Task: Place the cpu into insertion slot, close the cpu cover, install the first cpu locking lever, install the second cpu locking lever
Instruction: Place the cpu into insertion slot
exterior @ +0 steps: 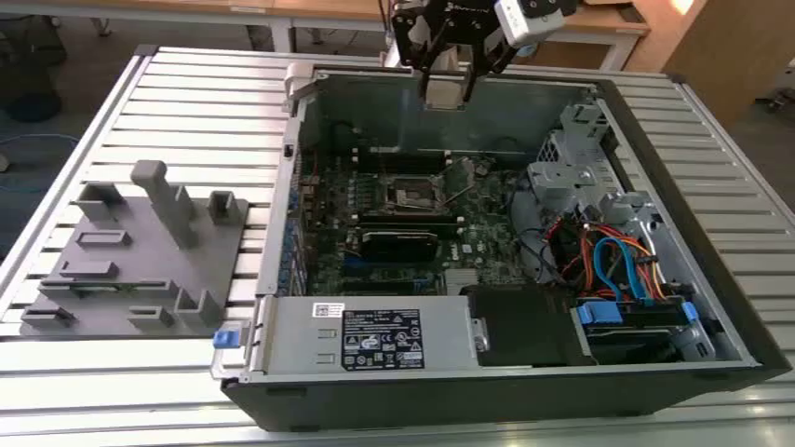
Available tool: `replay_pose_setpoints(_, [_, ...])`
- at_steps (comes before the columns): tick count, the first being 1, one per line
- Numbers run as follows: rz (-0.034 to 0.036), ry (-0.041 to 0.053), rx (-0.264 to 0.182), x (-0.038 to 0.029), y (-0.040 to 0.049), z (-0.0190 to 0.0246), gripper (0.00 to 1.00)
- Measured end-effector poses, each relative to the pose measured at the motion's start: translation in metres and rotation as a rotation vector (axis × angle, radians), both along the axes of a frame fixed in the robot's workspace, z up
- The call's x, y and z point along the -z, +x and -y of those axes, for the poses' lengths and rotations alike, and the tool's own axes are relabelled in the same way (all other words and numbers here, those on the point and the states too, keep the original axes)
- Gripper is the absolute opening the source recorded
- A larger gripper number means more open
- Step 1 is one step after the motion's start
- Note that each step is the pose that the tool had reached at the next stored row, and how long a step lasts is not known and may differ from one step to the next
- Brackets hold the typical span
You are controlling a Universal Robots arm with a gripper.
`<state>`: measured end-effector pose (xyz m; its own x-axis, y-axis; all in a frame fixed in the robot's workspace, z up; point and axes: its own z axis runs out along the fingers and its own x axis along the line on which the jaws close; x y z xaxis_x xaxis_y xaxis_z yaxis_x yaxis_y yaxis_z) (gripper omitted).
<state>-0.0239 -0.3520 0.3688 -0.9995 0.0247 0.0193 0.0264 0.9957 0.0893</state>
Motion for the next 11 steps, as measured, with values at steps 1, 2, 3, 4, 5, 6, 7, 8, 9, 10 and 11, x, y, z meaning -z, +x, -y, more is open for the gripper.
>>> replay_pose_setpoints(1, [0.0000,0.0000,0.000,0.0000,0.0000,0.0000,0.54])
replay_pose_setpoints(2, [-0.0001,0.0000,0.000,0.0000,0.0000,0.0000,0.54])
replay_pose_setpoints(3, [0.0000,0.0000,0.000,0.0000,0.0000,0.0000,0.54])
replay_pose_setpoints(4, [0.0000,0.0000,0.000,0.0000,0.0000,0.0000,0.54])
replay_pose_setpoints(5, [-0.0001,0.0000,0.000,0.0000,0.0000,0.0000,0.54])
replay_pose_setpoints(6, [0.0000,0.0000,0.000,0.0000,0.0000,0.0000,0.54])
replay_pose_setpoints(7, [0.0000,0.0000,0.000,0.0000,0.0000,0.0000,0.54])
replay_pose_setpoints(8, [0.0000,0.0000,0.000,0.0000,0.0000,0.0000,0.54])
replay_pose_setpoints(9, [0.0000,0.0000,0.000,0.0000,0.0000,0.0000,0.54])
replay_pose_setpoints(10, [0.0000,0.0001,0.000,0.0000,0.0000,0.0000,0.54])
replay_pose_setpoints(11, [0.0000,0.0000,0.000,0.0000,0.0000,0.0000,0.54])
